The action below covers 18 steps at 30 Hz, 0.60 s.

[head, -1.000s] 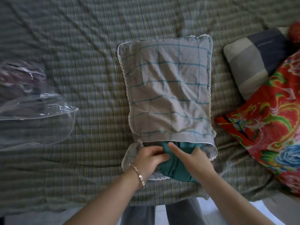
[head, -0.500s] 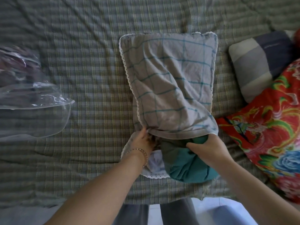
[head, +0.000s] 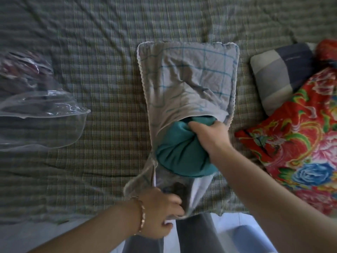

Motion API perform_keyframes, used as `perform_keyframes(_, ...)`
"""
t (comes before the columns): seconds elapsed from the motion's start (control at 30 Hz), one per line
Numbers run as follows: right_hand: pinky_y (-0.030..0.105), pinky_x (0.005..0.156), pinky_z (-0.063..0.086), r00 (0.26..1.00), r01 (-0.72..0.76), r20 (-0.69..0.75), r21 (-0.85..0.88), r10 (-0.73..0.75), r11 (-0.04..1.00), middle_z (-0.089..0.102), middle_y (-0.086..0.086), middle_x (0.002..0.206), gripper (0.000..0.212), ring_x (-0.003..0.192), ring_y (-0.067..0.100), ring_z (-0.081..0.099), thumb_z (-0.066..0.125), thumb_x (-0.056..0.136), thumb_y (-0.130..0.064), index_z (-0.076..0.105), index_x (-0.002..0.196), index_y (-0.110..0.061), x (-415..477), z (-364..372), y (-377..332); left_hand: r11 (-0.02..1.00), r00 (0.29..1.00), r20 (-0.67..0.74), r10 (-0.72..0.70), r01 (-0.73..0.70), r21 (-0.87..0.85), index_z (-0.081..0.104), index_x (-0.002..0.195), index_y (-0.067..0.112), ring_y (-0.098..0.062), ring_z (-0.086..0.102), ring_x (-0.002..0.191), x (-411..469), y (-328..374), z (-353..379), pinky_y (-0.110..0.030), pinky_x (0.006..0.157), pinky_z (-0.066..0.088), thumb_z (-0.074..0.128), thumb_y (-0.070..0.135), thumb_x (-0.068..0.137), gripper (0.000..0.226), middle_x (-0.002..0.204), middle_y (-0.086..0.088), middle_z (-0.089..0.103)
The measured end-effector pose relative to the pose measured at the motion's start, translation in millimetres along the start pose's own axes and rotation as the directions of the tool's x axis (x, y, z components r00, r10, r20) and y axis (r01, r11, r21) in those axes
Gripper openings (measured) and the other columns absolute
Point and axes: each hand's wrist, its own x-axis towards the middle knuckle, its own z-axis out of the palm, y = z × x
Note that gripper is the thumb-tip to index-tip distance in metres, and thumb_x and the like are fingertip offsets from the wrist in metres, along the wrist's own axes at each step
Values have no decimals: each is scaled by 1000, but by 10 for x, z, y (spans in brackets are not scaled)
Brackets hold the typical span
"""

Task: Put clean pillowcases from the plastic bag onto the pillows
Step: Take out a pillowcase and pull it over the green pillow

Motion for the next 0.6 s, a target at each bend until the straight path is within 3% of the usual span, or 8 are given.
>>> perform_keyframes(0.07,28,81,47,998,23,58,-58,-20,998,63,-5,83,18,84,20,60,72,70,-29,58,76,-19,-78,159,81,993,998,-25,52,-54,-103,64,104,33,-12,62,90,23,129,-38,-32,91,41,57,32,77,28,106,13,63)
perform_keyframes(0.13,29,85,46,990,91,126,-304,-55,948,65,2,97,31,98,25,60,71,71,-30,61,98,-18,-42,220,248,979,991,-63,116,-124,-162,68,84,31,-3,61,74,-14,130,-98,-15,66,45,56,32,69,20,84,15,67)
perform_keyframes(0.2,32,84,46,980,132,198,-631,-6,765,63,6,108,48,104,28,58,69,73,-34,55,115,-16,27,145,458,986,991,-61,119,-125,-107,65,80,28,-7,59,69,-44,34,-107,-15,55,45,49,32,69,20,80,12,64)
perform_keyframes(0.27,34,82,47,975,136,214,-792,62,595,62,5,109,51,103,28,58,65,75,-37,50,119,-17,87,34,662,999,1000,-22,0,1,52,60,103,21,-20,58,87,-32,-26,-79,-26,67,52,50,23,79,26,105,2,57)
perform_keyframes(0.37,35,85,46,984,56,137,-843,113,536,59,6,115,49,107,27,56,63,82,-42,45,119,-15,122,-7,808,919,945,70,-321,293,263,40,132,12,-30,40,118,-20,-121,14,-39,98,36,44,16,93,39,130,-12,41)
perform_keyframes(0.43,40,93,43,998,62,70,-895,2,442,52,12,124,58,116,31,50,64,82,-42,40,123,-9,106,74,886,914,969,-3,-247,234,332,60,112,19,-27,51,105,-91,-190,60,-43,103,35,58,26,84,29,105,-7,62)
perform_keyframes(0.5,46,89,45,951,203,115,-932,-286,302,53,19,115,62,106,37,53,74,73,-39,50,117,-2,11,164,978,898,990,-80,-113,136,418,68,74,28,-18,60,77,-211,-302,155,-43,94,48,75,27,57,18,68,5,62)
perform_keyframes(0.6,40,68,51,796,484,322,-848,-513,219,59,11,87,50,80,32,60,77,64,-47,61,90,-7,-190,285,1102,895,986,-169,-10,84,439,64,68,27,-16,57,67,-320,-429,301,-35,88,49,67,14,59,16,64,6,55)
